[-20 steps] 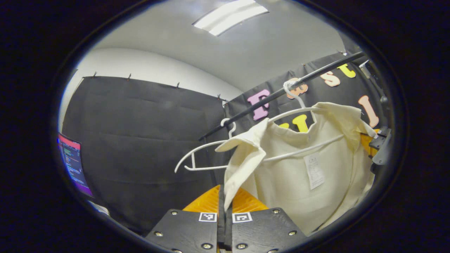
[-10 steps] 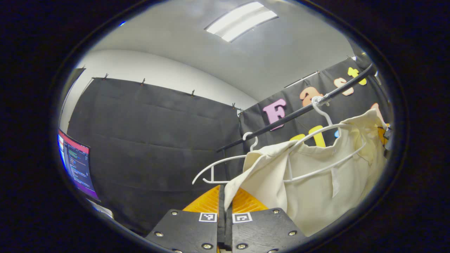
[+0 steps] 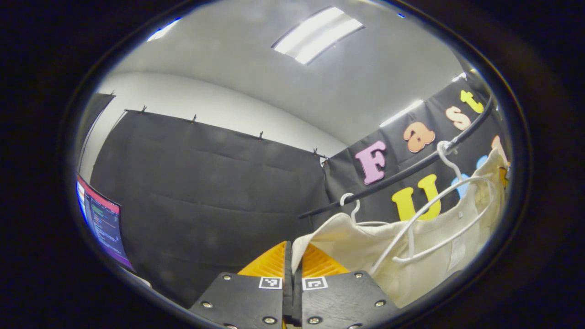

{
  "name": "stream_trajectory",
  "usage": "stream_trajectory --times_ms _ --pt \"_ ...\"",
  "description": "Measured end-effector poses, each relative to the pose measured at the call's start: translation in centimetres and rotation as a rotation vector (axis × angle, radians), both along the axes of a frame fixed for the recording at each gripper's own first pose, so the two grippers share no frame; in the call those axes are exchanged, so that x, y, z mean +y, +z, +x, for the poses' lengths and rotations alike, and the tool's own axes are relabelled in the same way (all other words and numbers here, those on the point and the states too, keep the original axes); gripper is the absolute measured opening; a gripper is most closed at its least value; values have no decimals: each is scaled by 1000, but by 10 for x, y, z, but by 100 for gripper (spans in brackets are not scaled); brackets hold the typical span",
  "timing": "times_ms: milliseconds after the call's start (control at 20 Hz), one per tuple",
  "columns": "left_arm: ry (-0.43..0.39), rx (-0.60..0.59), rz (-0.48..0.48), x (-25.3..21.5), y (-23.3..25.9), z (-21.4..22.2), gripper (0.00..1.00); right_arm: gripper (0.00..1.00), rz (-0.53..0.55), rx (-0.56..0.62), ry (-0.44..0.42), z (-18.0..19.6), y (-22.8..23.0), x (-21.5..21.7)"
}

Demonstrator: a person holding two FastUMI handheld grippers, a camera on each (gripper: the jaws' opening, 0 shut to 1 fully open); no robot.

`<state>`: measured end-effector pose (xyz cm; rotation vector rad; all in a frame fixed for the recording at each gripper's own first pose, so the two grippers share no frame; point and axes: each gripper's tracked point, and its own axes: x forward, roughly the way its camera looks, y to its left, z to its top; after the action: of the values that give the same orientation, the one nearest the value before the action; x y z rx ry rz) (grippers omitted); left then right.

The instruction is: Grasp the clothes on the hanger with both hands and then place them into the laundry hamper below.

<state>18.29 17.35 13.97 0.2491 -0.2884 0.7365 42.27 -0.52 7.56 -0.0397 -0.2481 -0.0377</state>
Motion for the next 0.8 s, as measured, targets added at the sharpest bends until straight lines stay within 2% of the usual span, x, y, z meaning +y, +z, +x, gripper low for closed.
stream_trajectory --times_ms 300,450,800 --pt "-35 41 -59 17 -25 41 0 1 70 160 83 38 -42 19" --pt "-55 76 -97 15 -49 53 0 1 77 226 95 37 -64 22" --pt "-93 151 -112 14 -87 57 1 1 53 295 69 15 -102 14"
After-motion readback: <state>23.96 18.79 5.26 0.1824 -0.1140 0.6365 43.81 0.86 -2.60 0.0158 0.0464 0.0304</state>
